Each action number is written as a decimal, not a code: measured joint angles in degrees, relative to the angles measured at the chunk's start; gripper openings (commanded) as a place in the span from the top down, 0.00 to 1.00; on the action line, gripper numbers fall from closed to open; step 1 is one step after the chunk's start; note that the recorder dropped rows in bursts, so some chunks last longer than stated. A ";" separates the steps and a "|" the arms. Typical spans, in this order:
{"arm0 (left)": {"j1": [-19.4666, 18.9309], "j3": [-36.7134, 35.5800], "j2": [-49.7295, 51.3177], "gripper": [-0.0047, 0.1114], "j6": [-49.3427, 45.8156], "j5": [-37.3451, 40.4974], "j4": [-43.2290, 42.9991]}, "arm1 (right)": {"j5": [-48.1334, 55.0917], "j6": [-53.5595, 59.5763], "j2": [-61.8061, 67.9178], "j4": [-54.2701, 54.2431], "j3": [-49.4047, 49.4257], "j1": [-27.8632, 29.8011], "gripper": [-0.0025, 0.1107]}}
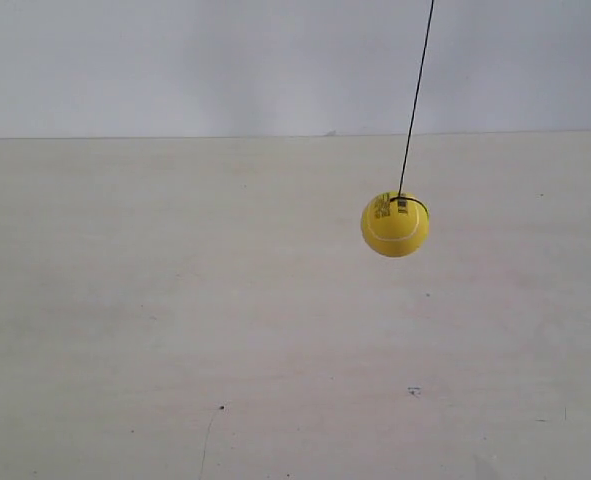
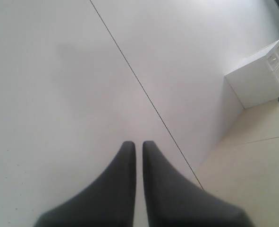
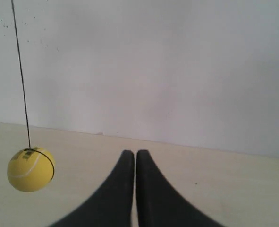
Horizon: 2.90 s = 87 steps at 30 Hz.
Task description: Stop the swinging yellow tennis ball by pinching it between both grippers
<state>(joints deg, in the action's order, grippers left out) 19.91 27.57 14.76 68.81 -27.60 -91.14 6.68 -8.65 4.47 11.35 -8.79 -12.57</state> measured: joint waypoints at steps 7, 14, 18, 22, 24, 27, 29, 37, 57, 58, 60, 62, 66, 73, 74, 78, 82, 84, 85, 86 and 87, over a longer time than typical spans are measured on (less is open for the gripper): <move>0.00 0.00 0.00 0.92 0.10 0.00 0.00 | 0.27 8.21 -4.07 -3.30 7.05 0.11 0.98; 0.00 0.00 0.00 0.92 0.10 0.00 0.00 | 4.25 8.22 -4.17 -5.56 8.50 1.37 0.98; 0.00 0.00 0.00 0.92 0.10 0.00 0.00 | 9.37 8.09 -4.09 -5.66 8.50 5.47 0.98; 0.00 0.00 0.00 0.92 0.10 0.00 0.00 | 11.12 7.86 -4.09 -5.66 8.72 10.38 0.98; 0.00 0.00 0.00 0.92 0.10 0.00 0.00 | 11.40 7.78 -4.09 -5.66 8.80 12.61 0.98; 0.00 0.00 0.00 0.92 0.10 0.00 0.00 | 11.75 7.28 -4.09 -5.66 8.80 14.66 0.98; 0.00 0.00 0.00 0.92 0.10 0.00 0.00 | 11.84 7.16 -4.09 -5.66 8.80 15.07 0.98; 0.00 0.00 0.00 0.92 0.10 0.00 0.00 | 11.84 7.16 -4.09 -5.66 8.80 15.28 0.98; 0.00 0.00 0.00 0.92 -0.52 0.00 -0.07 | 11.84 7.04 -4.09 -5.66 8.80 15.28 0.98; 0.00 -0.04 0.00 0.92 -0.63 0.00 0.74 | 11.84 7.04 -4.09 -5.66 8.80 15.28 0.98; 0.00 -1.02 0.11 0.92 -3.76 0.54 5.78 | 11.84 7.04 -4.09 -5.66 8.80 15.28 0.98; 0.00 -2.62 0.11 0.92 -11.90 3.35 14.73 | 11.84 7.04 -4.09 -5.66 8.80 15.28 0.98; 0.00 -8.14 0.19 0.92 -39.40 12.25 48.26 | 11.89 7.04 -4.09 -5.79 8.80 15.28 0.98; -3.09 -19.20 0.19 0.92 -60.76 16.80 68.92 | 11.99 7.04 -4.09 -5.89 8.80 15.28 0.98; -4.54 -20.63 0.19 0.92 -60.76 16.83 69.52 | 11.99 7.04 -4.09 -5.89 8.80 15.28 0.98; -11.04 -24.91 0.19 0.92 -59.22 17.51 72.87 | 11.99 7.04 -4.09 -5.89 8.80 15.28 0.98; -17.39 -26.28 -0.40 0.92 -58.80 22.67 77.44 | 11.99 7.04 -4.19 -5.89 8.80 15.28 0.98; -20.14 -26.61 -1.52 0.92 -58.80 26.86 78.57 | 11.99 7.04 -4.19 -5.89 8.80 15.28 0.98; -21.47 -26.73 -2.25 0.92 -59.16 29.32 78.94 | 11.99 7.04 -4.19 -5.89 8.80 15.28 0.98; -22.58 -26.71 -3.12 0.92 -59.57 31.28 79.23 | 11.99 7.04 -4.19 -5.89 8.80 15.28 0.98; -23.42 -26.71 -4.11 0.92 -60.14 33.20 79.23 | 11.99 7.04 -4.19 -5.89 8.80 15.28 0.98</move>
<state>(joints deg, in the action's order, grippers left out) -3.51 0.86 10.65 8.67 5.60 -11.91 18.67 -1.61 0.28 5.47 0.01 2.71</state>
